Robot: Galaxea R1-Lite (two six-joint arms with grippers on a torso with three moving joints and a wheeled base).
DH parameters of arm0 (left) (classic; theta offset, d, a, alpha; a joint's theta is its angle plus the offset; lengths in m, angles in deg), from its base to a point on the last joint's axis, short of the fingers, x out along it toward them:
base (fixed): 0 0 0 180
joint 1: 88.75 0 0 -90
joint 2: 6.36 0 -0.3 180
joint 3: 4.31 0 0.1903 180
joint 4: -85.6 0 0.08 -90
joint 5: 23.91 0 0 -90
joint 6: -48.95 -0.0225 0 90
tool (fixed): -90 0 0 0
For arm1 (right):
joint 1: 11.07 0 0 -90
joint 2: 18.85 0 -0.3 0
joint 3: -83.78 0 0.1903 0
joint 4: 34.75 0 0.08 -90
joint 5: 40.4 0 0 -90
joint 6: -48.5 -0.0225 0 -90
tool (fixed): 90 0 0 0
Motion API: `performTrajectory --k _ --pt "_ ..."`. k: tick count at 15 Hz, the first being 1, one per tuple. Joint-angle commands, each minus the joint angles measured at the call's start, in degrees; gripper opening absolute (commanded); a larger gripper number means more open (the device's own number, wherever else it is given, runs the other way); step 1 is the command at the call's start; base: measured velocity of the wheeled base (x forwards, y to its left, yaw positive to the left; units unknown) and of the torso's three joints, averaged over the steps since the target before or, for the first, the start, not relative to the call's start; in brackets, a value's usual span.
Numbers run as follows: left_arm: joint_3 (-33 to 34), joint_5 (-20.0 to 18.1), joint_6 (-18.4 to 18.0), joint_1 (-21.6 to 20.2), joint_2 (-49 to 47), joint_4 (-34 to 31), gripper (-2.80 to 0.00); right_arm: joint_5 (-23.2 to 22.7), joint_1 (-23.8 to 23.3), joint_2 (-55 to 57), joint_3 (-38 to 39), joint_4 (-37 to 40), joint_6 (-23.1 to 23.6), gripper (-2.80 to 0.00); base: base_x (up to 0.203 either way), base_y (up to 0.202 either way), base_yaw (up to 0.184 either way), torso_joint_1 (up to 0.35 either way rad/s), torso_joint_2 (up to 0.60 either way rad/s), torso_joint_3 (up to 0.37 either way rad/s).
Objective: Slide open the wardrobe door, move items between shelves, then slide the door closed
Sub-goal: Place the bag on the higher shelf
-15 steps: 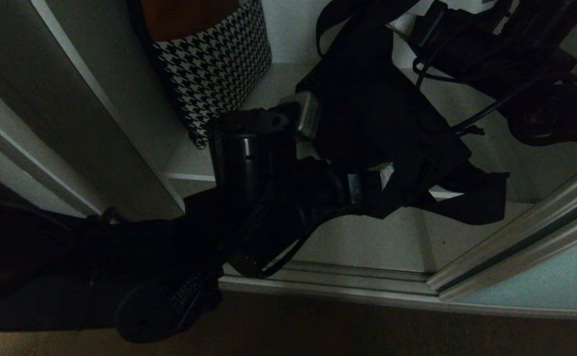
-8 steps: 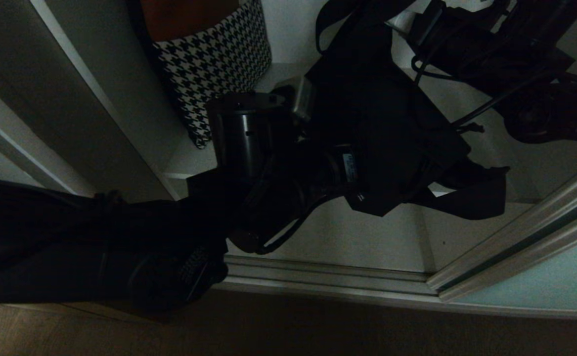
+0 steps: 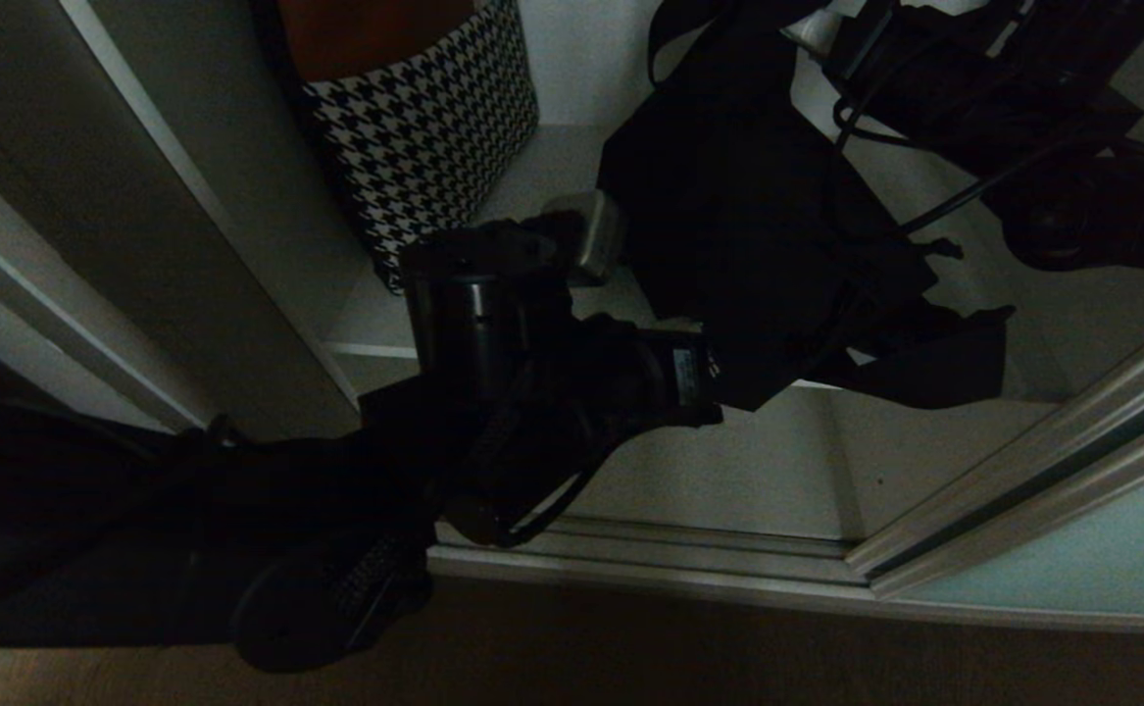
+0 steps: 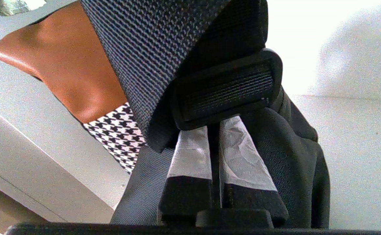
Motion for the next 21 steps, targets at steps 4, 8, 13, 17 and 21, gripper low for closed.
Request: performTrajectory --k 4,8,13,17,21 --pt "-2.8 10.8 -4.7 2.8 3.2 0.5 -2.8 -0.3 -3.1 -1.1 -0.1 0.1 -0.2 -2.8 0.0 0.0 0.0 0.0 0.0 0.0" --pt "0.6 13.6 -9.1 7.3 5.6 2.0 -2.8 -0.1 -4.8 -1.1 -0.1 -0.4 -0.3 -2.8 0.0 0.0 0.0 0.0 0.0 0.0" --pt "4.8 16.7 -14.7 9.1 8.5 3.2 -2.8 -0.2 -4.8 -2.2 -0.1 -0.3 -0.4 -2.8 0.0 0.0 0.0 0.0 0.0 0.0" --pt "5.2 16.8 -15.5 10.1 9.4 3.8 -2.8 -0.1 -4.8 -2.1 0.0 -0.5 -0.5 -2.8 0.0 0.0 0.0 0.0 0.0 0.0" --pt "5.8 16.5 -15.9 10.2 9.3 4.2 -2.8 0.0 -4.8 -2.2 0.0 -0.6 -0.5 -2.8 0.169 0.0 0.003 0.001 0.0 0.005"
